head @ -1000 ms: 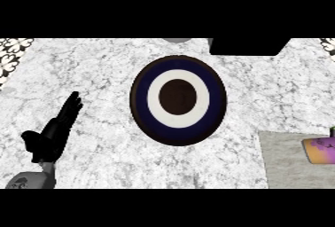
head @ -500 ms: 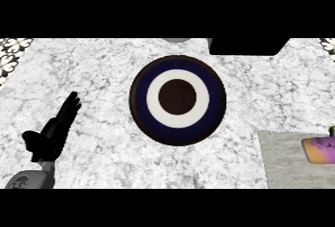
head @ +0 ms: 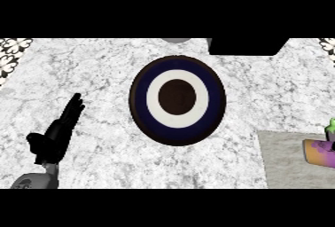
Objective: Pick the eggplant from the placemat and place it in the plate
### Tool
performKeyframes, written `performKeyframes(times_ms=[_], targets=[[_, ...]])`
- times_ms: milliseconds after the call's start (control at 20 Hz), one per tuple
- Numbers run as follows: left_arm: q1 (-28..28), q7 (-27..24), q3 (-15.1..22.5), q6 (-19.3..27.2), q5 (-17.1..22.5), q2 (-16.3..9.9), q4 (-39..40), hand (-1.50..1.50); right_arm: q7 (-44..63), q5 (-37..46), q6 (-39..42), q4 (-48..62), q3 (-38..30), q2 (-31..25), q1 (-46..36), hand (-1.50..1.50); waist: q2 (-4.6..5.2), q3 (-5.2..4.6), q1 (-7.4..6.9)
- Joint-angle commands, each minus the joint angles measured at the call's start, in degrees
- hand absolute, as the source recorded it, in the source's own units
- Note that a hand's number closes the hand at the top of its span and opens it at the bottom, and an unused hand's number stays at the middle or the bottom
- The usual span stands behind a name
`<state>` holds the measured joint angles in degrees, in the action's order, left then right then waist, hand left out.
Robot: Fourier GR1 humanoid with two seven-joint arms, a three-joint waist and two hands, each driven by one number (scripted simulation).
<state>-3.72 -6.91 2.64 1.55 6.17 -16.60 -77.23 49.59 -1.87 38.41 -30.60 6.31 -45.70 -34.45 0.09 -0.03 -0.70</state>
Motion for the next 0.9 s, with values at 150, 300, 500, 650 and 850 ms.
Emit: performKeyframes(times_ms=[150, 300, 500, 650, 850], targets=[[-1.2, -0.8, -2.3, -0.5, -0.1, 0.5, 1.7, 0.0, -6.1, 6.1, 1.3, 3.9, 1.7, 0.0, 4.1, -1.5, 0.1, 0.08, 0.25], [2.2, -1.1, -1.0, 0.0, -2.0, 1.7, -0.9, 0.0, -0.6, 5.1, -0.7, 0.8, 0.1, 3.3, 3.1, -1.5, -0.09, 0.03, 0.42], [-0.1, 1.2, -2.8, -1.8, -0.4, -0.2, -1.1, 0.0, -6.6, 4.1, 4.0, 2.1, -0.8, 3.4, 4.2, 1.5, -0.04, 0.07, 0.3], [-0.3, 0.9, -2.7, -1.6, -1.0, 0.7, 0.7, 0.0, -5.6, 4.4, 2.1, -0.5, -1.0, 4.9, 4.9, 1.5, -0.19, 0.01, 0.71], [-1.6, 1.9, -3.2, -2.4, -0.7, 0.4, 0.3, 0.0, -9.0, 5.5, 2.7, 0.5, -2.1, 3.1, 4.8, 1.5, -0.04, 0.05, 0.49]])
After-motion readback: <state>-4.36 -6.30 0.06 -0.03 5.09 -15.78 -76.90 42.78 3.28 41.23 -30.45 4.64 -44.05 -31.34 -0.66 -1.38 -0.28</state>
